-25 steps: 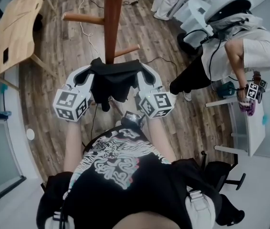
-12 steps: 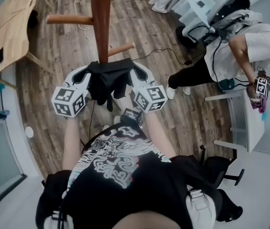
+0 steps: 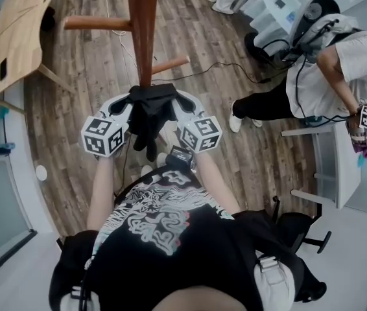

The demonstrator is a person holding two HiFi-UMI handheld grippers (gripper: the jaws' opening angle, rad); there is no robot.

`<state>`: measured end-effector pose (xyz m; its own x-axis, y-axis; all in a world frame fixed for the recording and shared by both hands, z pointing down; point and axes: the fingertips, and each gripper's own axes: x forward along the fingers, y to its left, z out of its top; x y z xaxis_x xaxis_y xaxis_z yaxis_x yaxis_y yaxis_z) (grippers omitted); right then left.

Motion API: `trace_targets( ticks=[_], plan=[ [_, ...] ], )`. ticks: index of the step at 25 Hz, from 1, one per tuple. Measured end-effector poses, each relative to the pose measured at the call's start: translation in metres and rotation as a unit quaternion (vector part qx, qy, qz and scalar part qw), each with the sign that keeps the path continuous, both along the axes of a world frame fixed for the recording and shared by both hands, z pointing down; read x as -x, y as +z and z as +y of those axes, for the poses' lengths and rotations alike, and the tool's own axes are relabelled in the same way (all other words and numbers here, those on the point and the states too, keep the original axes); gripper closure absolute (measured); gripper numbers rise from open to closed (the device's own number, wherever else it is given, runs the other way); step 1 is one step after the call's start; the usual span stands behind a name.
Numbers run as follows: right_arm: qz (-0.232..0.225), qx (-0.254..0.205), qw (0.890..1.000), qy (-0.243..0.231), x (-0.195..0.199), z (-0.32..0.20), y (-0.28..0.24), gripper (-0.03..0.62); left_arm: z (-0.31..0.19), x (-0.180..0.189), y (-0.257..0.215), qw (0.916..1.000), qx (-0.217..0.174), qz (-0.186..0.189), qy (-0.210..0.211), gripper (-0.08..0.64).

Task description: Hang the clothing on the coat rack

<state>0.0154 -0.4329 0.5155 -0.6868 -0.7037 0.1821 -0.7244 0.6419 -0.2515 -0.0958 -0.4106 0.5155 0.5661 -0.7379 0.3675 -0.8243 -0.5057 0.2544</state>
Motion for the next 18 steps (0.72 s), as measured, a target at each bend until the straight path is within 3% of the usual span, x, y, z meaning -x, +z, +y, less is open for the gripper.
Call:
trace_targets(
  ticks=[5, 10, 14, 18],
  plan=[
    [0.046, -0.004, 0.999, -0.025, 0.021, 0.012, 0.016, 0.58, 0.007, -0.004, 0.014, 0.9999, 0.008, 0.003, 0.011, 0.552],
    [0.043, 0.004, 0.998, -0.051, 0.026, 0.028, 0.022, 0.58, 0.017, -0.013, 0.023, 0.9989, 0.015, 0.04, 0.019, 0.552],
    [0.041, -0.003, 0.999, -0.029, 0.021, 0.031, 0.022, 0.578, 0.023, -0.011, 0.024, 0.9974, 0.026, 0.063, 0.024, 0.55],
    [0.032, 0.008, 0.999, -0.033, 0.018, 0.032, 0.02, 0.577, 0.021, -0.016, 0.025, 0.9975, 0.034, 0.057, 0.026, 0.5]
  ],
)
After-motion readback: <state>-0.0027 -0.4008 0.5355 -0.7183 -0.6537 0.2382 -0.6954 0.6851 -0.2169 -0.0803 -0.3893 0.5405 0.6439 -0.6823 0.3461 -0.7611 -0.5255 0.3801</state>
